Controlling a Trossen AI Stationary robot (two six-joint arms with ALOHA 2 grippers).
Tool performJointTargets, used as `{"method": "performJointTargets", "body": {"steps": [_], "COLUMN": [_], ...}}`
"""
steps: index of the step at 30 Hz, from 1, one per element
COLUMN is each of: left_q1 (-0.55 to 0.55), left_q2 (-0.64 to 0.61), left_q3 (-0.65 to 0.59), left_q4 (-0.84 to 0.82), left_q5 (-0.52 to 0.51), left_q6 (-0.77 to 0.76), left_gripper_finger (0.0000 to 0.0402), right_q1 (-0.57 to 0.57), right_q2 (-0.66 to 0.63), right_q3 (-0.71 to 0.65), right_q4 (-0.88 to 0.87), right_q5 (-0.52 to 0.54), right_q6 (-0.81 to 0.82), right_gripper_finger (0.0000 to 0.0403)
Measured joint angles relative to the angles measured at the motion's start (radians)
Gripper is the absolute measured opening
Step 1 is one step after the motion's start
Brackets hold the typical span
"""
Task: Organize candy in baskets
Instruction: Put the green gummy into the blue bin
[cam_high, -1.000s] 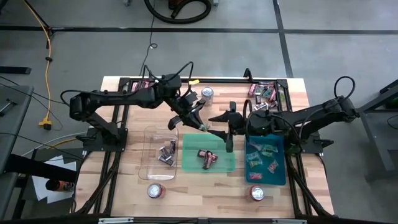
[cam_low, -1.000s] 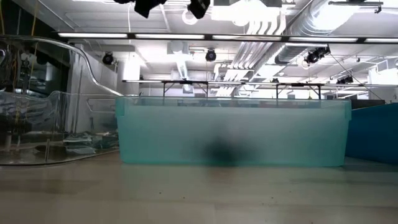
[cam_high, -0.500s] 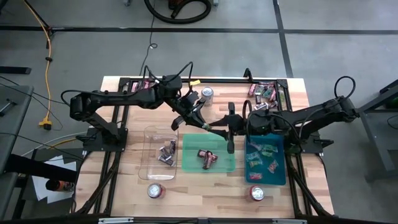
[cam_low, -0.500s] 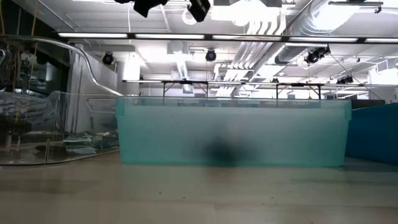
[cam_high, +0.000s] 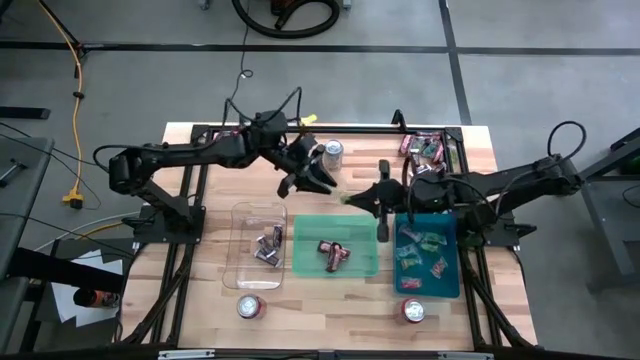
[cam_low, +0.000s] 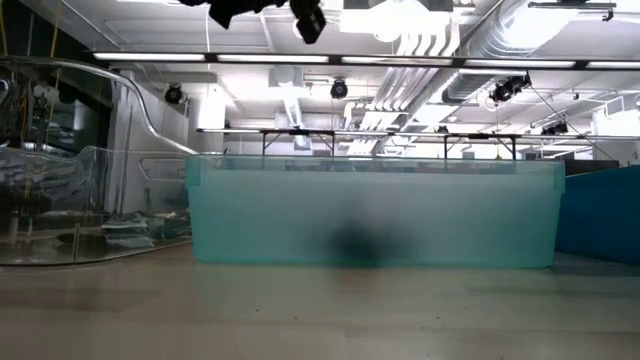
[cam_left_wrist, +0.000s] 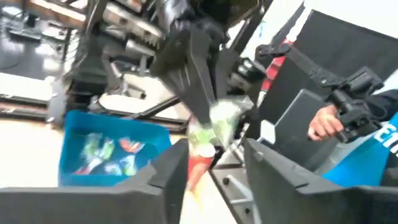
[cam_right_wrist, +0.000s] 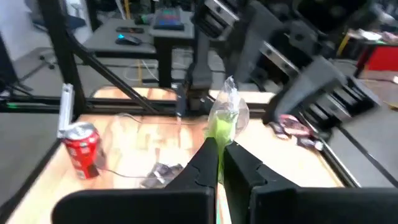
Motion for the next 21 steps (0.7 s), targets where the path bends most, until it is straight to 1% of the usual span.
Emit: {"method": "performJointTargets", "body": {"steps": [2,3,6,9,12,14,16,18,21], "left_q1": [0.039,0.059,0.124,0.161,0.171,0.158,0.143,0.128,0.116], "left_q2": [-0.027,-0.04,-0.077,-0.081,-0.078,-0.071,-0.072,-0.073,-0.077], "left_q3": [-0.001,0.0,0.0,-0.001,-0.002,-0.004,-0.03,-0.078,-0.16], "left_q4": [-0.069,-0.103,-0.27,-0.426,-0.491,-0.487,-0.419,-0.307,-0.166], "left_q5": [0.001,-0.005,-0.021,-0.027,-0.031,-0.036,-0.036,-0.035,-0.041], "left_q6": [0.036,0.064,0.142,0.212,0.267,0.272,0.254,0.191,0.098], "left_gripper_finger": [0.0171,0.0182,0.0206,0.0214,0.0215,0.0215,0.0215,0.0215,0.0214], "right_q1": [0.0,0.0,0.008,0.046,0.109,0.161,0.22,0.284,0.376], "right_q2": [-0.024,-0.034,-0.055,-0.072,-0.088,-0.117,-0.156,-0.206,-0.277], "right_q3": [0.001,0.002,-0.001,-0.024,-0.065,-0.109,-0.168,-0.238,-0.336], "right_q4": [-0.071,-0.128,-0.323,-0.517,-0.7,-0.777,-0.814,-0.81,-0.755], "right_q5": [0.005,0.004,-0.015,-0.044,-0.063,-0.075,-0.103,-0.129,-0.165], "right_q6": [0.041,0.078,0.213,0.342,0.47,0.568,0.678,0.802,0.989], "right_gripper_finger": [0.0003,0.0003,0.0002,0.0001,0.0001,0.0001,0.0001,0.0,0.0]}}
